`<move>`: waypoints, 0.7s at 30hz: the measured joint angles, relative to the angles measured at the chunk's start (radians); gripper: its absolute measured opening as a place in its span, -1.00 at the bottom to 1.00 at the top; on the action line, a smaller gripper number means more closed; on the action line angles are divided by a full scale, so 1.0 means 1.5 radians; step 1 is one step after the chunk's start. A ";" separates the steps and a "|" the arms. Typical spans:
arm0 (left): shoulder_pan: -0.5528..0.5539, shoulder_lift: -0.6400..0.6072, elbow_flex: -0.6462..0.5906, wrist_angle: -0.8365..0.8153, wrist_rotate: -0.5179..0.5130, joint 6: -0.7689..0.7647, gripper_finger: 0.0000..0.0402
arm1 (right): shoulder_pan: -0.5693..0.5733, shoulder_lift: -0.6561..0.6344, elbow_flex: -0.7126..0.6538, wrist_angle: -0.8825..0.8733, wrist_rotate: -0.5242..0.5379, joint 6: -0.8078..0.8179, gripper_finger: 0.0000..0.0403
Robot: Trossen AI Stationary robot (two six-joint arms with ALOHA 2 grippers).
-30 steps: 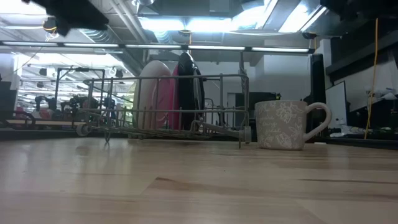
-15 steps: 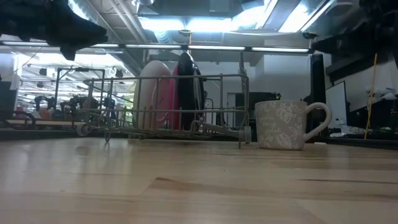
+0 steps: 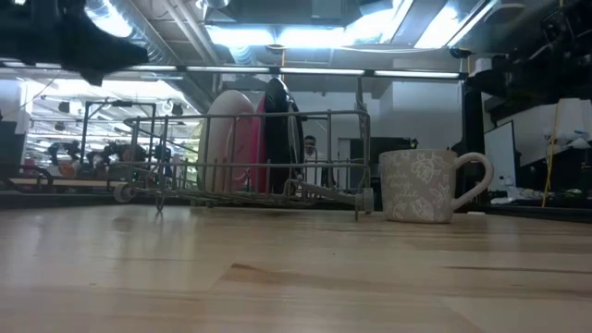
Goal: Sort dishes
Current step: Return to Home Position
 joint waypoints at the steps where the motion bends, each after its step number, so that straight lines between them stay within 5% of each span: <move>1: 0.003 0.000 0.000 -0.024 0.000 -0.005 -0.43 | 0.000 -0.004 0.000 0.001 0.000 0.002 -0.31; 21: 0.004 0.020 -0.038 -0.086 0.017 -0.117 -0.43 | 0.000 -0.005 -0.001 -0.002 -0.035 -0.003 -0.31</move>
